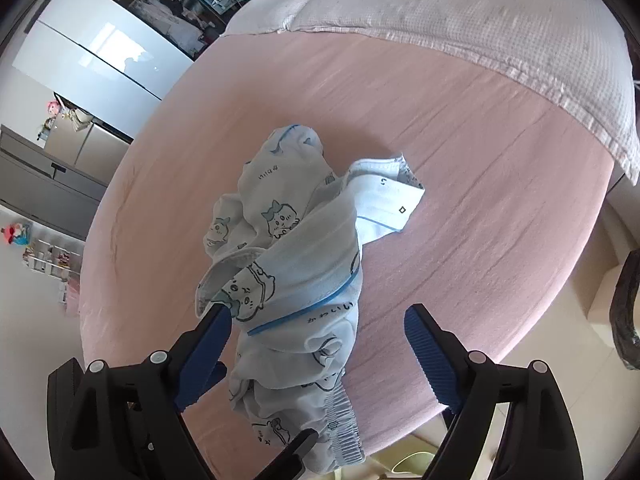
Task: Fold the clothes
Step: 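Grasp the pants waistband with the right gripper while the left gripper grasps another waistband edge, then lift the pants with both grippers and shake them loose above the bed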
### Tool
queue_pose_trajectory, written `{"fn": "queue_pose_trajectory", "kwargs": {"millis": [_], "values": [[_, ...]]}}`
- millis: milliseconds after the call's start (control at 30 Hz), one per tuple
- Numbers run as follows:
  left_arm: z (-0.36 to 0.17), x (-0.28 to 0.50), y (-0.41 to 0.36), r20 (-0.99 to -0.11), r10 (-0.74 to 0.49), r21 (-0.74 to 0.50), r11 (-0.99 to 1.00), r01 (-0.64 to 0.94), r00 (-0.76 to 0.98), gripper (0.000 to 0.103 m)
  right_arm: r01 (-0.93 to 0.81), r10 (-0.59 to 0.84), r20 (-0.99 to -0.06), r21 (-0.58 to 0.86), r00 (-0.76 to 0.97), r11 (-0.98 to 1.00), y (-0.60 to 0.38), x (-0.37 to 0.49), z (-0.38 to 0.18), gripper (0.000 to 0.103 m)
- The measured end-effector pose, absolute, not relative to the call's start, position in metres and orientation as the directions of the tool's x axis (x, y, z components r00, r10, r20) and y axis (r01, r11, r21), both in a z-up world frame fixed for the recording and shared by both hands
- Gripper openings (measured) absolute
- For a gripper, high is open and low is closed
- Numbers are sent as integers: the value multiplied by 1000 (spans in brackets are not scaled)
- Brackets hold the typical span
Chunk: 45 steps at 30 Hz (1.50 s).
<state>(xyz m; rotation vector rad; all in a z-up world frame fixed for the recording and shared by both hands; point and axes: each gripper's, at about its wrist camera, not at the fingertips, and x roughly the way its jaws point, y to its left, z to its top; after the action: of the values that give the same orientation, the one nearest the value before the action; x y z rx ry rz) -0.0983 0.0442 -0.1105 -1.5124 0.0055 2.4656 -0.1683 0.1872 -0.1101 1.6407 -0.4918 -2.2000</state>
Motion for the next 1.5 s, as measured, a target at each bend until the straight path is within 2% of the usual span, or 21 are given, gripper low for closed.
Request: {"fn": "queue_pose_trajectory", "kwargs": {"millis": [67,133,233,333,467,533,633,700,800,1100,1500], "values": [[-114,-99,45,-881,205,-123,-970,-212,-426,66,57,-487,-835,490,-255,-870,188,-170,-117,81],[-118,-100,45,-885,208,-129,-969,-211,-417,55,36,-501,-830,509,-243,-860,188,-173,-124,75],[-122,-102,48,-886,208,-130,-969,-208,-415,47,2,-547,-808,560,-220,-828,190,-176,-135,74],[-125,-94,46,-887,218,-144,-968,-204,-407,29,-10,-558,-803,572,-212,-820,188,-176,-142,69],[-127,-91,50,-888,221,-140,-965,-221,-403,19,-5,-579,-787,593,-210,-805,185,-177,-145,56],[-129,-88,54,-889,218,-131,-964,-231,-403,18,10,-584,-786,595,-205,-804,179,-177,-146,51],[-130,-92,55,-882,223,-127,-961,-247,-415,13,37,-583,-787,589,-204,-808,169,-176,-147,38],[-129,-91,50,-878,212,-114,-964,-241,-429,11,41,-584,-785,589,-208,-807,164,-176,-147,25],[-127,-91,38,-872,217,-133,-968,-213,-439,10,50,-592,-776,597,-216,-801,157,-176,-147,17],[-116,-62,-1,-823,260,-202,-965,-167,-505,10,136,-637,-736,624,-228,-770,132,-175,-123,12],[-53,-23,-110,-706,319,-399,-917,-16,-632,9,412,-681,-692,563,-240,-717,75,-153,-35,12]]}}
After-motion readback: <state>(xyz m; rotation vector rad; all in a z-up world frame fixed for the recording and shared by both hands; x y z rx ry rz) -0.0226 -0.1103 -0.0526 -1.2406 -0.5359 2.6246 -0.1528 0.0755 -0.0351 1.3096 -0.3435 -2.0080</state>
